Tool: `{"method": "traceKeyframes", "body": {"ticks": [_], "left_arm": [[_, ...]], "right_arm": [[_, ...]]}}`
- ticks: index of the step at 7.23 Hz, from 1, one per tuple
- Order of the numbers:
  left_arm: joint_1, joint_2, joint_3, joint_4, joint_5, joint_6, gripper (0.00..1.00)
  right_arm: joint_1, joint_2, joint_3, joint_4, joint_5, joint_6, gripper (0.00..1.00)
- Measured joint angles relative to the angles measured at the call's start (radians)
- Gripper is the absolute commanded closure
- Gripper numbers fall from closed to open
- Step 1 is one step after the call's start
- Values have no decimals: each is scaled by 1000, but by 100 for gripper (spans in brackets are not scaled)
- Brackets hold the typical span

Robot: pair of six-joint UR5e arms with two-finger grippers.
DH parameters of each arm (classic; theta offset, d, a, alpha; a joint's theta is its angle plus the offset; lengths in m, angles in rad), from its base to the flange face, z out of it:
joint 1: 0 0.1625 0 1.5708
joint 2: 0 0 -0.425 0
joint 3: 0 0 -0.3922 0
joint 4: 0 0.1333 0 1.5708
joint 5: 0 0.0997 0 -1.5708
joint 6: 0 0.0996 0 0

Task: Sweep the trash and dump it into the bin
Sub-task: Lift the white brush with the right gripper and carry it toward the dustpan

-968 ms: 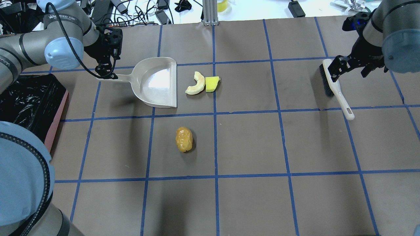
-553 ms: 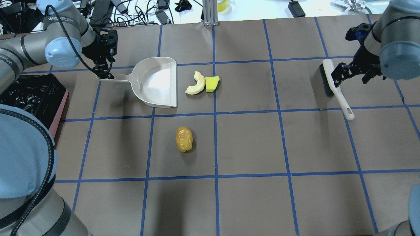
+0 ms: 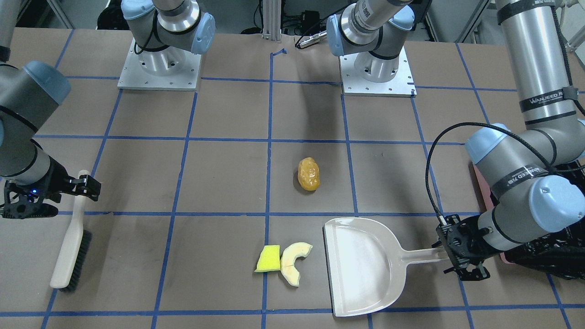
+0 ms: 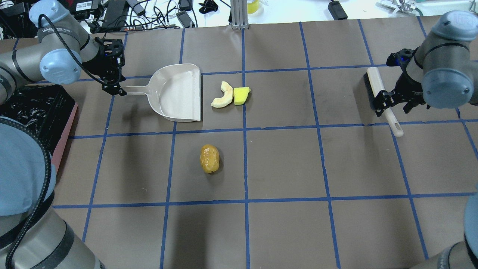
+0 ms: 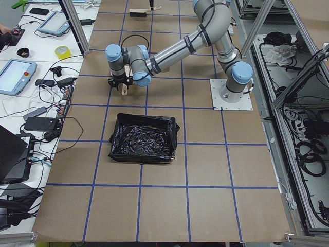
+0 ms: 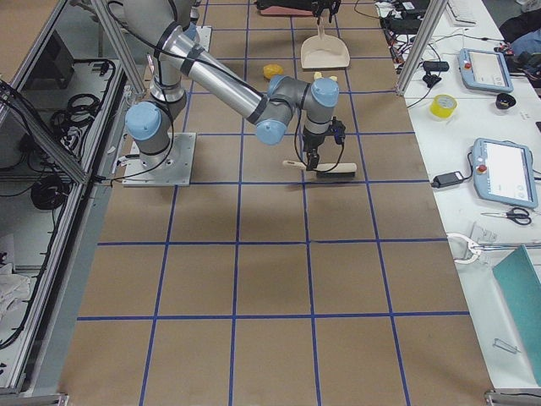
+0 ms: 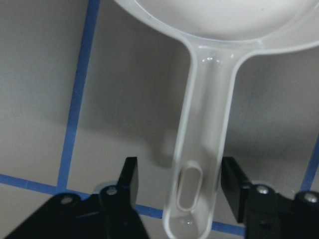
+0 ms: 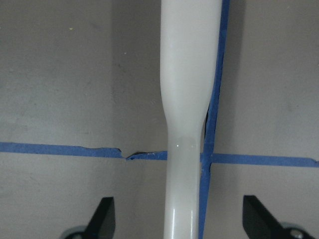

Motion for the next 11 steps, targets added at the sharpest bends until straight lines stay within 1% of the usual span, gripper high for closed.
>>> {"method": "traceKeyframes", "body": {"ticks": [1,2,4,5,6,7,8,9,11], "left_arm": [[6,10,5,-30,-7,-7,34],[8,15,14,-58,-10,-12,34],[8,4,14,-68,-5,7,33],[7,-6,16,-65,-3,19,33],[5,-12,19,-63,-2,22,33],[-3,-14,18,-62,6,22,33],[-18,-16,15,-59,26,20,33],[-29,-20,14,-54,46,22,33],[-36,-34,13,-41,84,26,33]], "right_arm": [[0,4,5,0,-5,0,14],[0,11,6,0,-9,0,30],[0,17,7,6,-11,6,37],[0,17,7,8,-11,11,38],[-1,18,8,9,-12,14,42],[-3,18,8,10,-12,15,53],[-5,18,9,10,-13,15,73],[-10,19,9,10,-13,14,99],[-16,19,8,11,-25,14,100]]}}
